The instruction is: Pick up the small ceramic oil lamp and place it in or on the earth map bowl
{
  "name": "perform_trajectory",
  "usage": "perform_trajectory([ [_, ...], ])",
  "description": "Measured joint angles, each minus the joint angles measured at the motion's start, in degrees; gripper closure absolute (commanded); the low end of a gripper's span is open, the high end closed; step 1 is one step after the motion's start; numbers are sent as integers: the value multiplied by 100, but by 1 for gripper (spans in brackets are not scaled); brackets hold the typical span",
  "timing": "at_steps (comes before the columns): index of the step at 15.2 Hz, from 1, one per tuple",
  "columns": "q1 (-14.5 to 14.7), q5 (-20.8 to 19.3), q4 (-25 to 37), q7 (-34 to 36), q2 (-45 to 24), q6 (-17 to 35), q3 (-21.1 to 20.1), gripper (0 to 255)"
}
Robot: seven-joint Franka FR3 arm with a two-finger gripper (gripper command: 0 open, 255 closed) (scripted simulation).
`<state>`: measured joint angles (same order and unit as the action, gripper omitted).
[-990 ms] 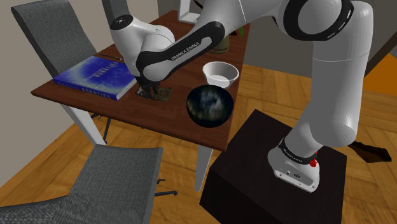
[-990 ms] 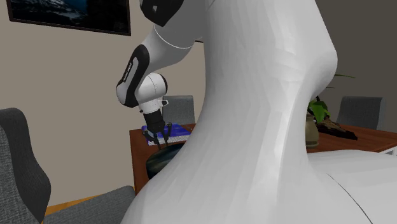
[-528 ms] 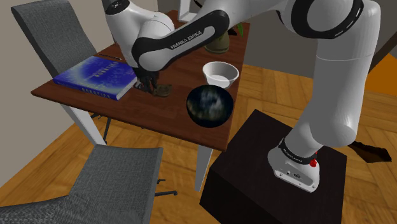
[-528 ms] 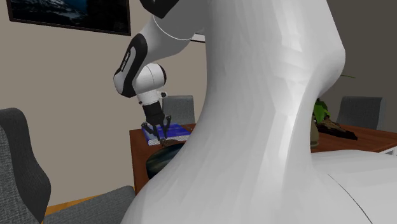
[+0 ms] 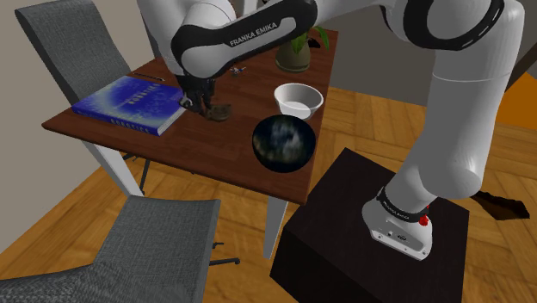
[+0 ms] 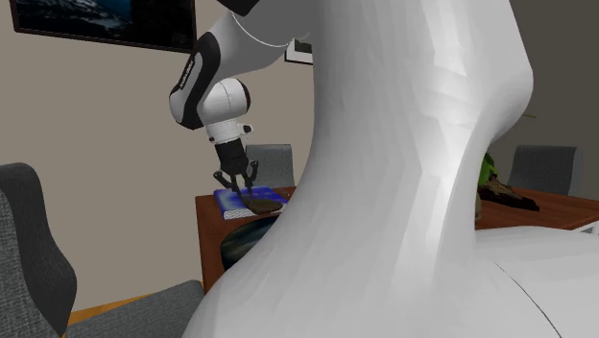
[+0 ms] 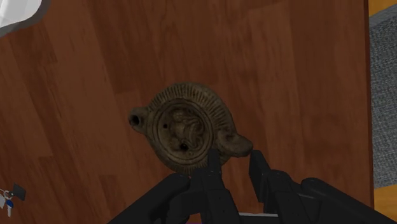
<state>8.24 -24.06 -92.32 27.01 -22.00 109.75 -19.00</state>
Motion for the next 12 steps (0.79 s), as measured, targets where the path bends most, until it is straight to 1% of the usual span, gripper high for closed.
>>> perform_trajectory([
  [12,42,129,716,-264,137,-805,-46,255],
])
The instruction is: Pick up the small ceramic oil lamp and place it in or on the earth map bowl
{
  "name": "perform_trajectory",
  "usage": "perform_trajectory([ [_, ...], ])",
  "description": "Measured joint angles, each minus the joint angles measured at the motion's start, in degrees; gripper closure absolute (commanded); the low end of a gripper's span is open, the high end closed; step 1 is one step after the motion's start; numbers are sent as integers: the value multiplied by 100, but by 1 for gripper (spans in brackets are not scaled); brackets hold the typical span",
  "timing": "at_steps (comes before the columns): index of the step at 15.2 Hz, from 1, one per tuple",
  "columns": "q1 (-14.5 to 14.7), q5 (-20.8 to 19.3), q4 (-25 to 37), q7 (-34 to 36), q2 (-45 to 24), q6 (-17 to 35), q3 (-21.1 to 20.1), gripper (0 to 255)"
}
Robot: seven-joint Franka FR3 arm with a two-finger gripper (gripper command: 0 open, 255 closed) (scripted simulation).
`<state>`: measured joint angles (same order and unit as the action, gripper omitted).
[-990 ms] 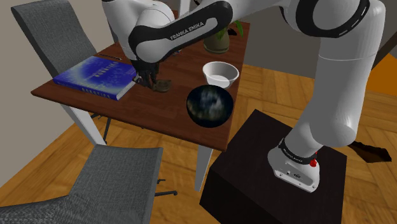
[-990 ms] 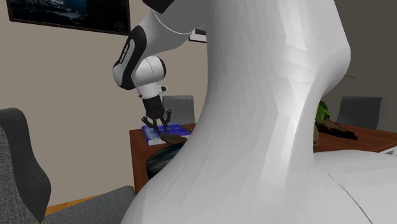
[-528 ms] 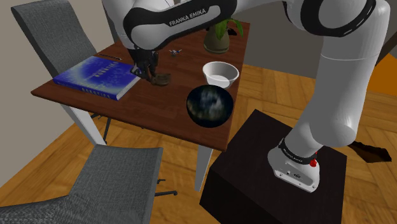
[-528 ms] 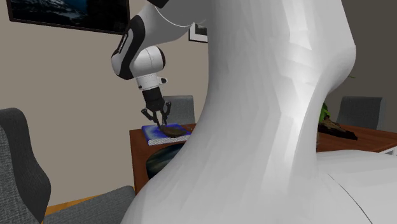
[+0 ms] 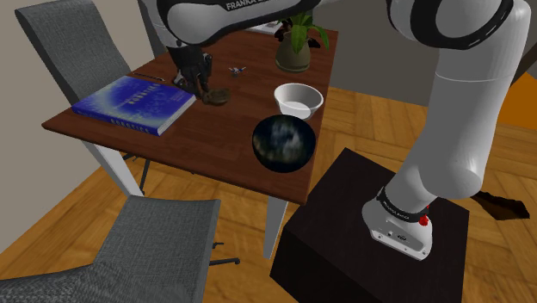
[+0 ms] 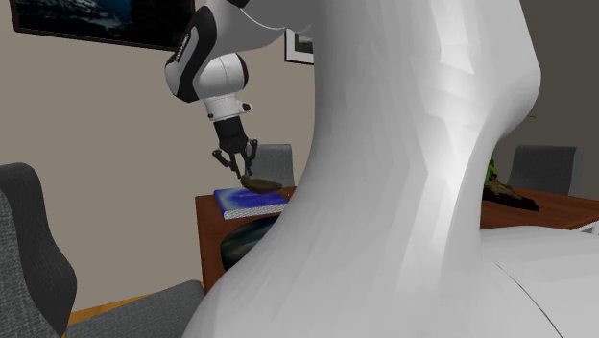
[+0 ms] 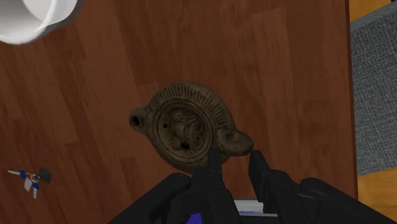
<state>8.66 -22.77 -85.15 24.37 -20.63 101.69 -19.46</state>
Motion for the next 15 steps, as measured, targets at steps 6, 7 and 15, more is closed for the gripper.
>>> perform_trajectory([
  [6,33,42,397,-123,49,-425,-18,255],
  [7,40,44,465,-140,47,-489,-20,255],
  [15,-137,300,-221,-273,850,-534,-60,255],
])
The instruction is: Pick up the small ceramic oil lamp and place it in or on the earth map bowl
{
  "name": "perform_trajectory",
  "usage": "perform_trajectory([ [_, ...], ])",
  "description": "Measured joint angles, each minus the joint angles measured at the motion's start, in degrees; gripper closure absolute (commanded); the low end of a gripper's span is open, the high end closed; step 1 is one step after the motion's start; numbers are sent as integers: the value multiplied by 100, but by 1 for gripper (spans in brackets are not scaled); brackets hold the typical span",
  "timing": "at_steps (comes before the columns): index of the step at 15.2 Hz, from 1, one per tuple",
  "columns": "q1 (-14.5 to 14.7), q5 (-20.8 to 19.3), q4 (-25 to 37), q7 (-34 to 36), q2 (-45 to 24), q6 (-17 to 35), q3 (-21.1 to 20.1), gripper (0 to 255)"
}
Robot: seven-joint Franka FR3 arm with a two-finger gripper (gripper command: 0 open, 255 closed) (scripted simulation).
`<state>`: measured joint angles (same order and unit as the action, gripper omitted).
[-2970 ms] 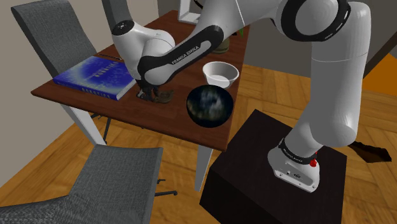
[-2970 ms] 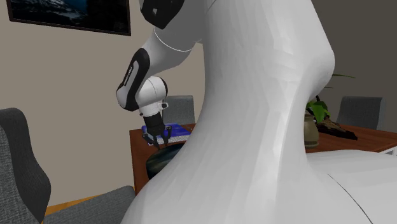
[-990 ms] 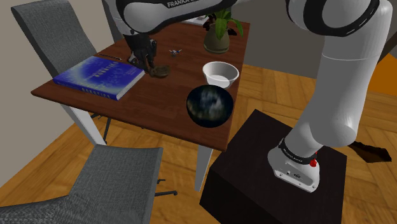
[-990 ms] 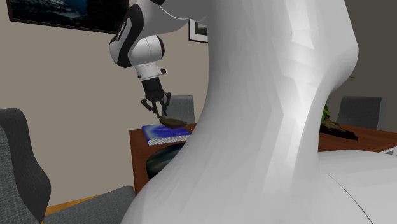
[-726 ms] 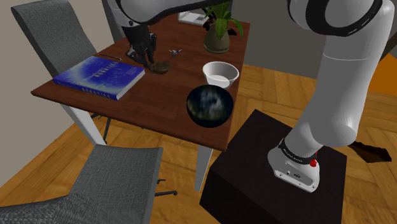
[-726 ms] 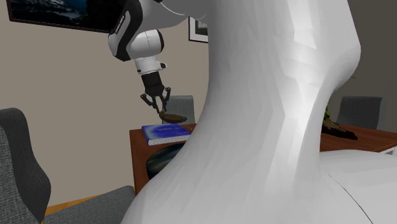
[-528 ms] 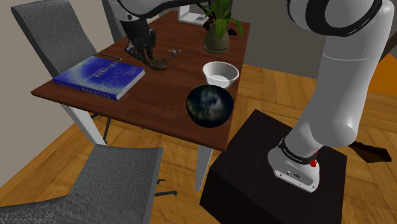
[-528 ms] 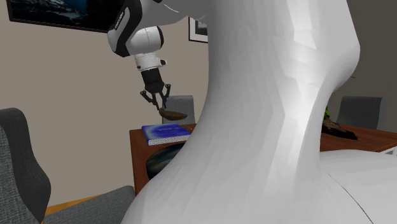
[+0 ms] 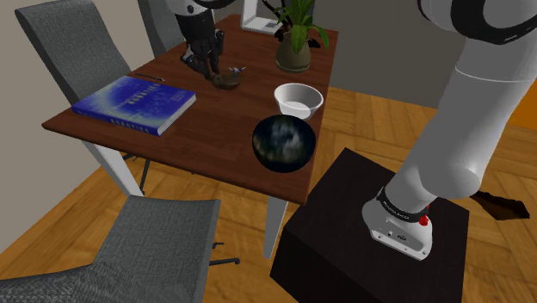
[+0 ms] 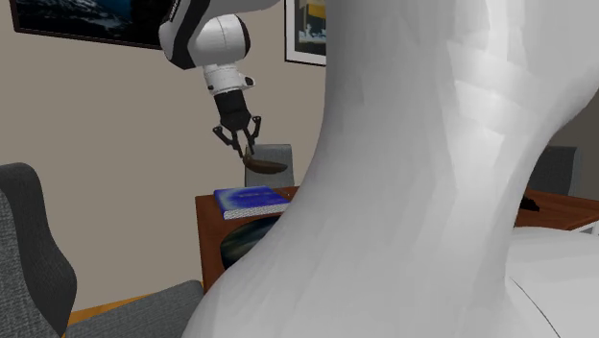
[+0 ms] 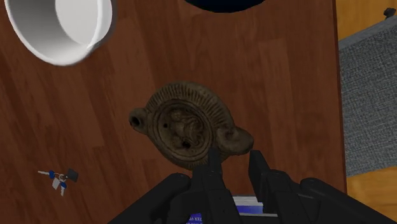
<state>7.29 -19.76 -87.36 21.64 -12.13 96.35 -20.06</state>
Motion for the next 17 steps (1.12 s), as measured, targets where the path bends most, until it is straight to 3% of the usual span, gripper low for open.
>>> perform_trajectory([
  [8,-200,662,-2252,-269,2033,426,79,255],
  [14,-106,1052,-3465,-586,3480,310,281,255],
  [17,-79,1096,-3830,-615,3715,457,330,255],
])
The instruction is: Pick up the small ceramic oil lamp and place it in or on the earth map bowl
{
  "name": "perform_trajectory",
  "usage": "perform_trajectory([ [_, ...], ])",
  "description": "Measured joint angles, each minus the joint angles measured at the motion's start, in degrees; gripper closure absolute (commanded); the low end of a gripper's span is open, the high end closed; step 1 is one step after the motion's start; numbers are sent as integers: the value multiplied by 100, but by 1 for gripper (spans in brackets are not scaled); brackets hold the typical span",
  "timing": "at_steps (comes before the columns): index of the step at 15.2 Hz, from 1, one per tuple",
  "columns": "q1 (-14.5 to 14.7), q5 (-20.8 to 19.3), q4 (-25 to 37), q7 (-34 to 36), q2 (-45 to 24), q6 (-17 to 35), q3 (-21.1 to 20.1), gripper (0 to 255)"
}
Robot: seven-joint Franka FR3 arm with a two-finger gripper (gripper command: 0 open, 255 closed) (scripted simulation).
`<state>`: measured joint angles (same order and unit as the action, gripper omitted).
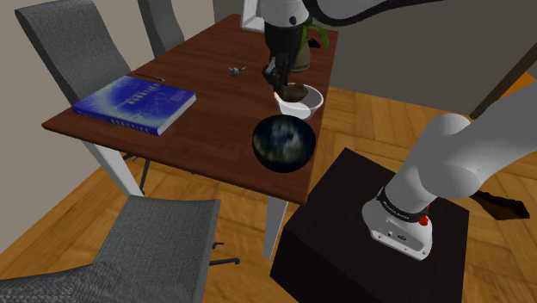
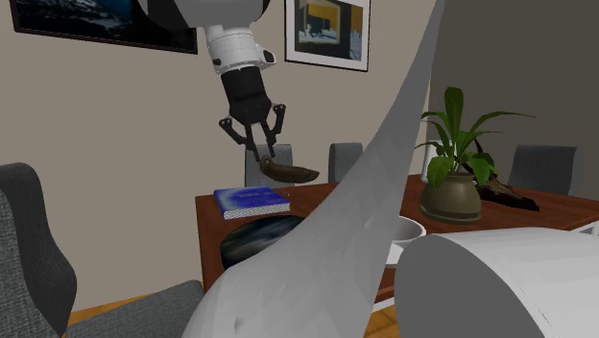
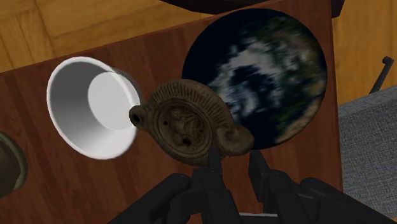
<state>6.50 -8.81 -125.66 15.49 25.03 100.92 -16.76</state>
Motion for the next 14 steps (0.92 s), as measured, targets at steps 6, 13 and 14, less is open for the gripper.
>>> perform_trajectory([
  [6,21,3,-476,100,28,434,-20,255],
  [13,18,-34,-941,229,-55,965,-53,255],
  [14,14,-44,-972,248,-85,1023,-60,255],
])
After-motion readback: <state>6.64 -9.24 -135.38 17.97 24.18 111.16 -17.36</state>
